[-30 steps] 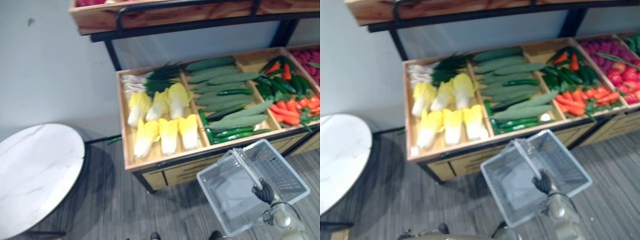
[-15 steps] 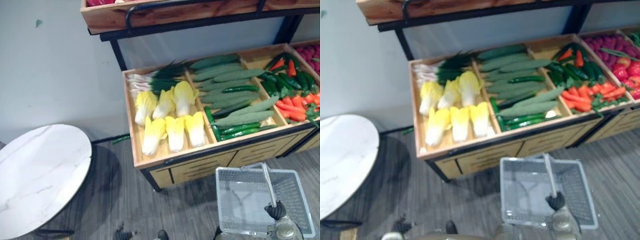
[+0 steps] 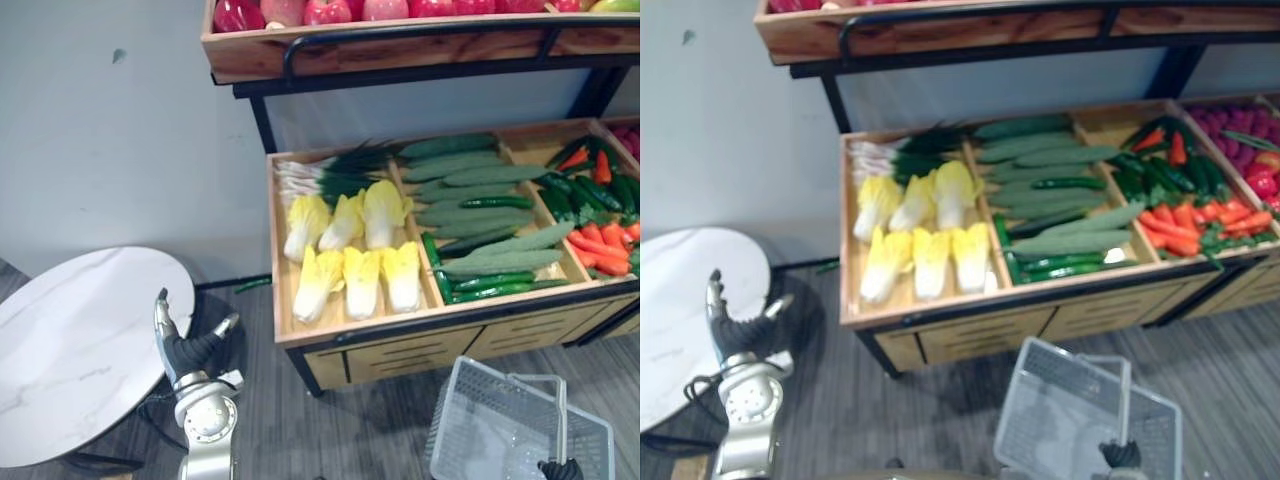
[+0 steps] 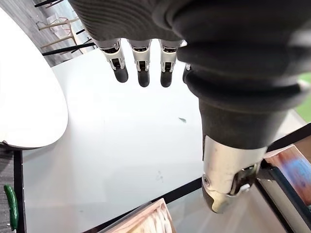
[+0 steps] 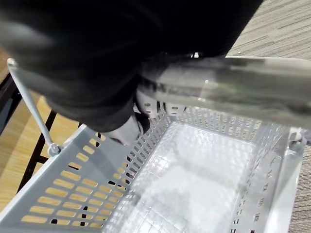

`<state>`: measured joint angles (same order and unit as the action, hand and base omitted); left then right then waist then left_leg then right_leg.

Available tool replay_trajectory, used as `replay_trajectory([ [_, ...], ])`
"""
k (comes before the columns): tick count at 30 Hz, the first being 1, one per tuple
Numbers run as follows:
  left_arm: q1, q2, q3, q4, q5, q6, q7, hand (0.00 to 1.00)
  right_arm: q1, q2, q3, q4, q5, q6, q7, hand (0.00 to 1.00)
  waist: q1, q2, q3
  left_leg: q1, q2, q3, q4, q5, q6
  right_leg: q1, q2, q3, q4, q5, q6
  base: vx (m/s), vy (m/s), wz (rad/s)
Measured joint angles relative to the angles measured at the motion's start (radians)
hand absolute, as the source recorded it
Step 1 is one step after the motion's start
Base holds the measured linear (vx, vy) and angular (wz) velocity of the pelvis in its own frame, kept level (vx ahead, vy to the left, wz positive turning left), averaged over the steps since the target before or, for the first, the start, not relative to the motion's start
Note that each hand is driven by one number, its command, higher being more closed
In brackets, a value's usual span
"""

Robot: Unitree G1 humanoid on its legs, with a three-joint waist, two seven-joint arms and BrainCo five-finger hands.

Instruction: Pick vegetable in the basket

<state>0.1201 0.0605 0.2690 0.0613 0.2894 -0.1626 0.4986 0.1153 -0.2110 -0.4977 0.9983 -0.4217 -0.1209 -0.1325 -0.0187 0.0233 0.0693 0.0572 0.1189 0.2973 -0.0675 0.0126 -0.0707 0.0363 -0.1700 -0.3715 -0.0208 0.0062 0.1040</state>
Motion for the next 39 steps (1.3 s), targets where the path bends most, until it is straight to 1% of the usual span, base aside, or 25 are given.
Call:
replay_trajectory([
  [1, -0.034, 0.032, -0.009, 0.056, 0.002, 0.009, 0.007, 0.00, -0.007, 0.000, 0.018, -0.001, 0.000, 0.000, 0.000, 1.00, -0.007, -0.003, -0.001, 0.004, 0.001, 0.017, -0.001, 0.000, -0.002, -0.005, 0.004, 0.016, -0.002, 0.003, -0.004, -0.04, 0.000, -0.30],
  [2, -0.048, 0.047, -0.015, 0.083, 0.006, 0.013, 0.007, 0.00, -0.008, 0.000, 0.032, -0.002, 0.000, 0.000, -0.001, 1.00, -0.007, -0.007, -0.004, 0.003, 0.004, 0.025, -0.002, -0.001, -0.003, -0.012, 0.007, 0.027, -0.004, 0.005, -0.007, -0.02, -0.013, -0.47],
  [3, -0.071, 0.072, -0.025, 0.127, 0.018, 0.021, 0.008, 0.00, -0.010, 0.000, 0.052, -0.003, -0.001, -0.002, -0.003, 1.00, -0.009, -0.003, -0.015, 0.001, 0.010, 0.046, -0.002, -0.002, -0.005, -0.022, 0.013, 0.047, -0.013, 0.015, -0.012, -0.01, -0.019, -0.49],
  [7, -0.137, 0.085, -0.037, 0.228, 0.042, 0.029, 0.020, 0.00, -0.015, 0.000, 0.092, -0.004, -0.001, -0.010, -0.013, 1.00, -0.019, -0.011, -0.014, -0.002, 0.012, 0.084, -0.003, -0.007, -0.012, -0.049, 0.024, 0.084, -0.022, 0.023, -0.011, 0.02, -0.022, -0.32],
  [8, -0.153, 0.099, -0.039, 0.270, 0.047, 0.038, 0.029, 0.00, -0.020, 0.000, 0.108, -0.004, 0.000, -0.011, -0.015, 1.00, -0.035, -0.013, -0.013, -0.002, 0.014, 0.086, -0.004, -0.007, -0.013, -0.050, 0.027, 0.090, -0.024, 0.024, -0.012, 0.05, -0.022, -0.17],
  [10, -0.177, 0.119, -0.039, 0.344, 0.067, 0.045, 0.045, 0.00, -0.030, 0.000, 0.116, -0.004, 0.000, -0.013, -0.019, 1.00, -0.038, -0.014, -0.013, -0.001, 0.018, 0.107, -0.004, -0.011, -0.018, -0.063, 0.033, 0.107, -0.025, 0.024, -0.012, 0.05, -0.022, -0.24],
  [12, -0.205, 0.129, -0.041, 0.381, 0.077, 0.053, 0.049, 0.00, -0.037, 0.000, 0.124, -0.003, 0.000, -0.015, -0.023, 1.00, -0.038, -0.015, -0.007, -0.002, 0.020, 0.117, -0.008, -0.012, -0.019, -0.069, 0.038, 0.114, -0.029, 0.032, -0.011, 0.06, -0.024, -0.20],
  [17, -0.246, 0.149, -0.049, 0.426, 0.079, 0.058, 0.075, 0.00, -0.052, -0.001, 0.153, -0.001, 0.000, -0.016, -0.036, 1.00, -0.041, -0.015, -0.003, -0.002, 0.024, 0.131, -0.008, -0.016, -0.025, -0.084, 0.045, 0.140, -0.031, 0.032, -0.011, 0.07, -0.031, -0.16],
  [18, -0.253, 0.149, -0.049, 0.435, 0.079, 0.059, 0.077, 0.00, -0.054, -0.001, 0.154, -0.001, 0.000, -0.016, -0.036, 1.00, -0.045, -0.014, -0.001, -0.002, 0.024, 0.131, -0.007, -0.016, -0.026, -0.084, 0.045, 0.143, -0.031, 0.032, -0.011, 0.04, -0.036, -0.09],
  [19, -0.258, 0.149, -0.049, 0.446, 0.078, 0.060, 0.085, 0.00, -0.060, -0.001, 0.156, -0.001, 0.000, -0.019, -0.037, 1.00, -0.055, -0.013, 0.004, -0.002, 0.026, 0.133, 0.000, -0.021, -0.030, -0.084, 0.045, 0.149, -0.031, 0.032, -0.011, 0.03, -0.026, -0.08],
  [21, -0.258, 0.149, -0.051, 0.446, 0.079, 0.064, 0.086, 0.00, -0.062, -0.001, 0.162, -0.001, 0.000, -0.024, -0.041, 1.00, -0.059, -0.011, 0.011, -0.001, 0.026, 0.137, 0.002, -0.023, -0.032, -0.087, 0.045, 0.156, -0.030, 0.032, -0.011, 0.01, -0.028, -0.12],
  [24, -0.272, 0.150, -0.073, 0.446, 0.079, 0.064, 0.088, 0.00, -0.067, -0.001, 0.164, -0.002, 0.010, -0.024, -0.058, 1.00, -0.058, -0.006, 0.032, -0.002, 0.032, 0.149, 0.008, -0.033, -0.034, -0.094, 0.050, 0.164, -0.026, 0.032, -0.011, -0.02, -0.034, -0.11],
  [28, -0.275, 0.153, -0.080, 0.447, 0.079, 0.063, 0.089, 0.00, -0.079, -0.001, 0.190, -0.011, 0.011, -0.026, -0.065, 1.00, -0.059, 0.000, 0.042, -0.008, 0.042, 0.168, 0.021, -0.046, -0.041, -0.121, 0.060, 0.193, -0.010, 0.032, -0.011, -0.04, -0.048, -0.20],
  [33, -0.280, 0.153, -0.114, 0.447, 0.079, 0.062, 0.089, 0.00, -0.080, -0.002, 0.194, -0.021, 0.030, -0.034, -0.072, 1.00, -0.059, 0.013, 0.051, -0.009, 0.050, 0.187, 0.031, -0.050, -0.045, -0.135, 0.067, 0.212, 0.000, 0.030, -0.014, -0.03, -0.046, -0.12],
  [39, -0.286, 0.151, -0.120, 0.481, 0.079, 0.057, 0.089, 0.00, -0.081, -0.002, 0.194, -0.020, 0.031, -0.034, -0.079, 1.00, -0.063, 0.014, 0.052, -0.017, 0.054, 0.195, 0.034, -0.050, -0.045, -0.152, 0.071, 0.220, 0.009, 0.028, -0.016, -0.01, -0.035, -0.05],
])
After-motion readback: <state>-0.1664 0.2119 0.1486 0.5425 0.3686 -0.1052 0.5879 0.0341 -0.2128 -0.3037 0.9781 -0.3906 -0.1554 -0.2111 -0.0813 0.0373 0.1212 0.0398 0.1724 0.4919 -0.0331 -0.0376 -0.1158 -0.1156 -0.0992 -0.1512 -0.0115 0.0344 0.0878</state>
